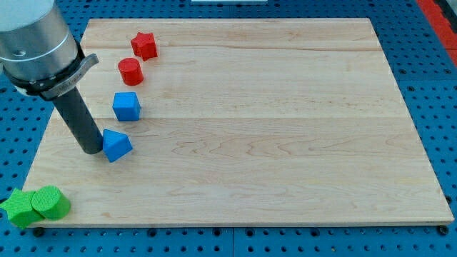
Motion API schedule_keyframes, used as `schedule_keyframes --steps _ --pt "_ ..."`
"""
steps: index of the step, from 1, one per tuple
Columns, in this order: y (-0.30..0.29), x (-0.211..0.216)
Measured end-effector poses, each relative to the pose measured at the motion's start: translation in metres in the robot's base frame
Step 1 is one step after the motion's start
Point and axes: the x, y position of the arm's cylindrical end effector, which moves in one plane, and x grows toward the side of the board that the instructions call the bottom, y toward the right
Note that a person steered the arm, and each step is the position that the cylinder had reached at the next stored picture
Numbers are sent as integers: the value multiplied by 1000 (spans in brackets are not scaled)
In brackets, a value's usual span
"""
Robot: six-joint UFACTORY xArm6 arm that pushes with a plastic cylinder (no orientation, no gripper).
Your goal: Slide the green blocks slightly to the right side
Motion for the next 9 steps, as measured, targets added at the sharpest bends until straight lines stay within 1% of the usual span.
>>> schedule_keyframes --steps 2,3,4,5,6,7,8,9 --pt "10 -7" --pt "-5 6" --pt "-88 7" --pt "-101 6" --pt "-101 36" --pt "-101 51" --pt "-101 53" --pt "-101 88"
